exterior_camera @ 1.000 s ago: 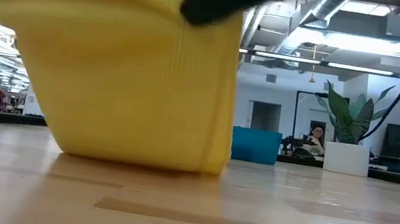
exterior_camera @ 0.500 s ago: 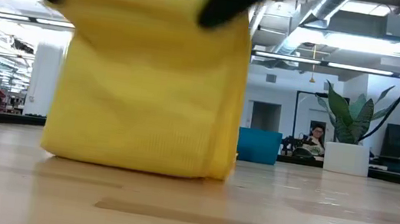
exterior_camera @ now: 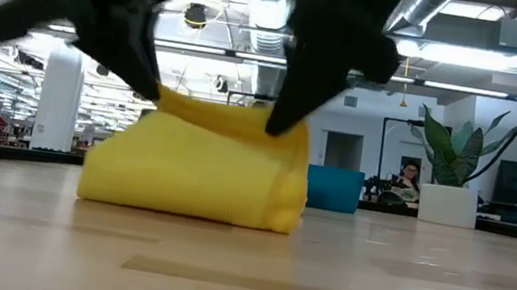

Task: Roll microfiber towels into tight, uniform cylinder then place into a basket
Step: Roll the yellow microfiber cloth

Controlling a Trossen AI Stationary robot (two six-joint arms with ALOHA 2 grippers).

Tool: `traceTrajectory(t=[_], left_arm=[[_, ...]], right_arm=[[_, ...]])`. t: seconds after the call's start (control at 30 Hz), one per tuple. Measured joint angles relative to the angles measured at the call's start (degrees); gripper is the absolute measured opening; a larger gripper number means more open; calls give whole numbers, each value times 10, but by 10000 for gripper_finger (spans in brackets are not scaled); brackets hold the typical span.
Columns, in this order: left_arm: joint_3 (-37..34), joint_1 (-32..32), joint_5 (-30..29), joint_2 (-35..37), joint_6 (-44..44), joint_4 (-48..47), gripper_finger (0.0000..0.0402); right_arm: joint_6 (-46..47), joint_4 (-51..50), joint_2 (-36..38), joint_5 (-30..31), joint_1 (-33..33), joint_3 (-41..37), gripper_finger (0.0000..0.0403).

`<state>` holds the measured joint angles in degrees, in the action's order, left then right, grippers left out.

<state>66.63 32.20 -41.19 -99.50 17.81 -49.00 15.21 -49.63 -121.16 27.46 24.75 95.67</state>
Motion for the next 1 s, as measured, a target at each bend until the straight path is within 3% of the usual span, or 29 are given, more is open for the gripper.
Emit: traceTrajectory(t=[0.2, 0.5, 1.0], left_arm=[[-27, -56, -8, 0, -40, 30, 0], [-32, -117, 55, 0, -119, 72, 0], [-33, -141, 83, 1, -79, 44, 51]], right_arm=[[29, 15, 0, 3, -35, -39, 7], [39, 14, 0, -2, -61, -52, 10], [39, -15, -2, 23, -87, -54, 8]])
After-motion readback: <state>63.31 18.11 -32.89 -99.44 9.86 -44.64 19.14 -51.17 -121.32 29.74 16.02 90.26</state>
